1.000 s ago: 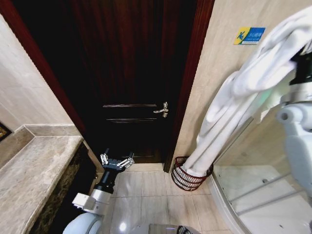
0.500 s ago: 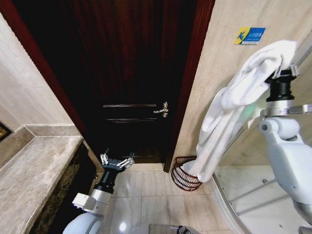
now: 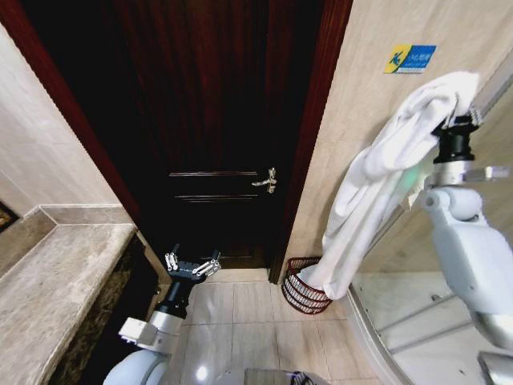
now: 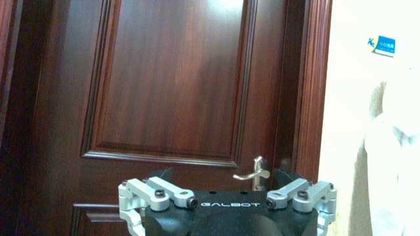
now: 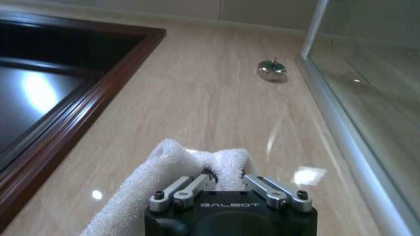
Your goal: Discard the used towel into the hamper.
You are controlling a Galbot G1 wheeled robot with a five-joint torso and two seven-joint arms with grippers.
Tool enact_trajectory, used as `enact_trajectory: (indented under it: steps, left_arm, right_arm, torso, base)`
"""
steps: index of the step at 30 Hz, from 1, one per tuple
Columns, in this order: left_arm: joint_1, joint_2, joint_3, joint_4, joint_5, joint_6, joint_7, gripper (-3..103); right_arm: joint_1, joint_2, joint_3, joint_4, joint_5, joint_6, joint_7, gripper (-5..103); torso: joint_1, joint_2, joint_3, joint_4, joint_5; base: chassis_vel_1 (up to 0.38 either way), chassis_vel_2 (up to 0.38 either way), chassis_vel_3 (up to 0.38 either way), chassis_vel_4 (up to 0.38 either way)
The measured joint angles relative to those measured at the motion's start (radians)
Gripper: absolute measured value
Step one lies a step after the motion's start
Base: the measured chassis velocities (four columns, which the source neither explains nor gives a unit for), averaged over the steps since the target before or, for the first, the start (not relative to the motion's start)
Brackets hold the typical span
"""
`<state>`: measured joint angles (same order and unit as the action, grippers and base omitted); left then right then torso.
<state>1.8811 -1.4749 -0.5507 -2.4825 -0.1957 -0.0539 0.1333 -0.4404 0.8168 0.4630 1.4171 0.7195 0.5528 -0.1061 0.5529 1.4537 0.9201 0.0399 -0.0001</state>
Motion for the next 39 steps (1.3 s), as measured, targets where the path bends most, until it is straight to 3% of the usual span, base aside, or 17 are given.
enact_trajectory:
  steps: [11, 23, 39]
  left_arm:
    - [0.000, 0.000, 0.000, 0.000, 0.000, 0.000, 0.000, 100]
    - [0.000, 0.000, 0.000, 0.000, 0.000, 0.000, 0.000, 100]
    - [0.000, 0.000, 0.000, 0.000, 0.000, 0.000, 0.000, 100]
  right_arm:
    - [0.062, 0.046, -0.029, -0.042, -0.002, 0.054, -0.019, 10]
    - [-0.164, 0.110, 0.043, -0.033, -0.014, 0.099, -0.053, 10]
    - [-0.303, 0.189, 0.068, -0.027, -0.050, 0.141, -0.070, 10]
  torso:
    - [0.000, 0.000, 0.000, -0.0001, -0.0003]
    - [0.000, 0.000, 0.000, -0.0001, -0.0003]
    - [0.000, 0.000, 0.000, 0.0000, 0.0000]
  base:
    - [0.000, 0.000, 0.000, 0.000]
    - [0.000, 0.000, 0.000, 0.000]
    - [0.000, 0.000, 0.000, 0.000]
